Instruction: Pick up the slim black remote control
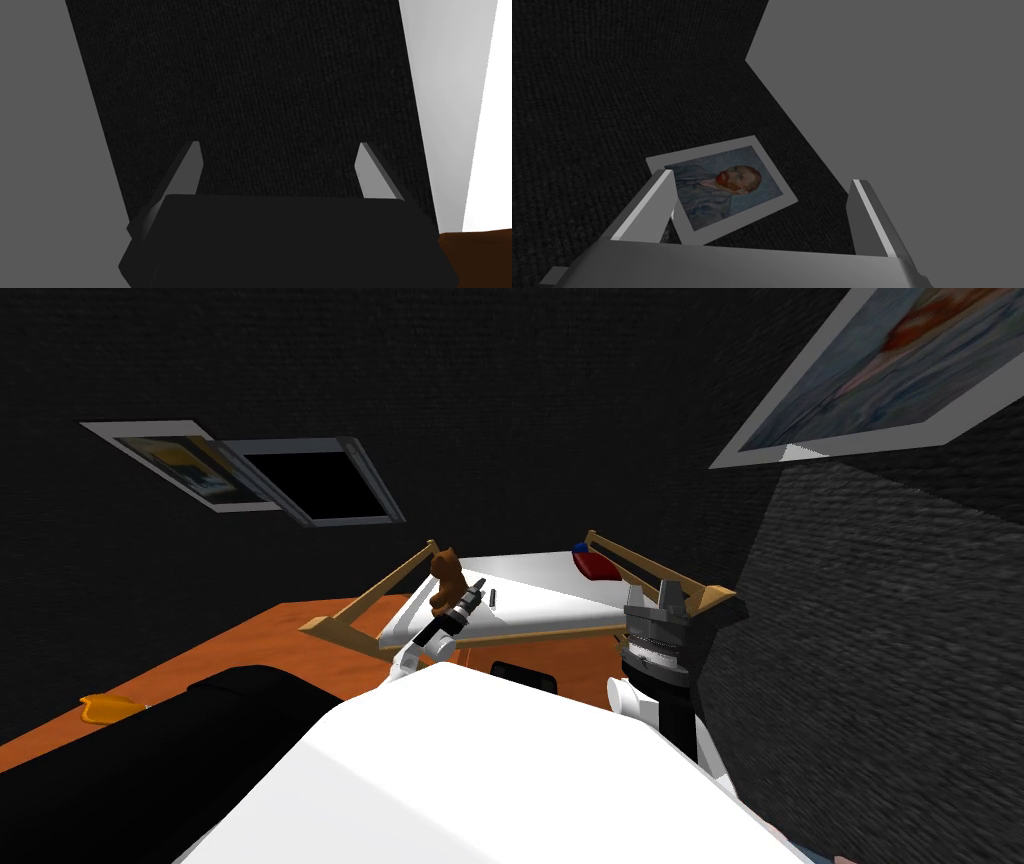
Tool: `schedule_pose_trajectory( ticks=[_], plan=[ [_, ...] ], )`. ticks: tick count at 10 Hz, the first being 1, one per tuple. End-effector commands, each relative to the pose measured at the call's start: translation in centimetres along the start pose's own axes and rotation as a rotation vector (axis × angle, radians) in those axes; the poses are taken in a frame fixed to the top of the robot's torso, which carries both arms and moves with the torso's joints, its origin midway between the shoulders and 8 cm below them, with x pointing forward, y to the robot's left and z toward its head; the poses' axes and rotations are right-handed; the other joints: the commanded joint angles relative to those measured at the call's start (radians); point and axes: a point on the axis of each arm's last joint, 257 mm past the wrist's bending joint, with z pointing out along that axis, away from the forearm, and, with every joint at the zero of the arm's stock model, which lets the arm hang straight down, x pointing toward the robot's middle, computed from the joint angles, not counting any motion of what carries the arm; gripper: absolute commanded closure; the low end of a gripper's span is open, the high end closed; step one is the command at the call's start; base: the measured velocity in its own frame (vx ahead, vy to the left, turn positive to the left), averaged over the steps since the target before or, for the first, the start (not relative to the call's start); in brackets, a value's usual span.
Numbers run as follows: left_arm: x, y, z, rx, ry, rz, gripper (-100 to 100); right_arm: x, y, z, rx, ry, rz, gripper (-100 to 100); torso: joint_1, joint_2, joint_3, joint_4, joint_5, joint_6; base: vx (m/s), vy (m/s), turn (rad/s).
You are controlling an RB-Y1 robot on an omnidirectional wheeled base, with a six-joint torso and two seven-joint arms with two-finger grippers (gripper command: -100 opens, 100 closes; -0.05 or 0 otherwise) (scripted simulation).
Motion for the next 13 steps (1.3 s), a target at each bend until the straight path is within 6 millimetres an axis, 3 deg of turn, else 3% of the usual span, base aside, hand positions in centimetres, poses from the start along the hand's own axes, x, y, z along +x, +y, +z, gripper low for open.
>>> schedule_pose_trajectory(
  ticks=[1,2,3,4,5,6,8,9,12,13],
  plan=[
    [1.4,2.2,-0.2,-0.067,0.049,0.002,-100,0.0,0.0,0.0,0.000,0.000,0.000,0,0.000,0.000,0.000,0.000,0.000,0.000,0.018,-0.015,0.016],
    [1.4,2.2,-0.2,-0.069,0.049,0.002,-100,0.0,0.0,0.0,0.000,0.000,0.000,0,0.000,0.000,0.000,0.000,0.000,0.000,0.016,-0.012,0.011],
    [2.4,4.2,-0.5,-0.122,0.090,0.005,-100,0.0,0.0,0.0,0.000,0.000,0.000,0,0.000,0.000,0.000,0.000,0.000,0.000,0.024,-0.013,-0.003],
    [2.5,4.4,-0.6,-0.130,0.093,0.005,-100,0.0,0.0,0.0,0.000,0.000,0.000,0,0.000,-0.001,0.000,0.000,0.000,0.000,0.026,-0.009,-0.003],
    [3.5,6.6,-1.1,-0.193,0.138,0.010,-100,0.0,0.0,0.0,0.000,0.000,0.000,0,0.000,-0.001,-0.001,0.000,0.000,0.000,0.034,-0.009,-0.019],
    [3.5,6.6,-1.1,-0.193,0.138,0.010,-100,0.0,0.0,0.0,0.000,0.000,0.000,0,0.000,-0.001,-0.001,0.000,0.000,0.000,0.030,-0.008,-0.012],
    [5.2,11.0,-2.9,-0.314,0.228,0.026,-100,0.0,0.0,0.0,0.000,0.000,0.000,0,0.000,-0.002,-0.001,0.000,0.000,0.000,0.063,-0.016,-0.065],
    [5.3,11.2,-3.0,-0.322,0.232,0.027,-100,0.0,0.0,0.0,0.000,0.000,0.000,0,0.000,-0.004,-0.002,-0.001,0.000,0.000,0.061,-0.008,-0.033],
    [7.4,18.0,-7.2,-0.519,0.370,0.059,-100,0.0,0.0,0.0,0.000,0.000,0.000,0,0.001,-0.006,-0.003,-0.001,0.000,0.000,0.109,-0.003,-0.125],
    [7.4,18.1,-7.4,-0.526,0.374,0.064,-100,0.0,0.0,0.0,0.000,0.000,0.000,0,0.001,-0.008,-0.005,-0.002,0.000,0.000,0.113,0.002,-0.062]
  ],
)
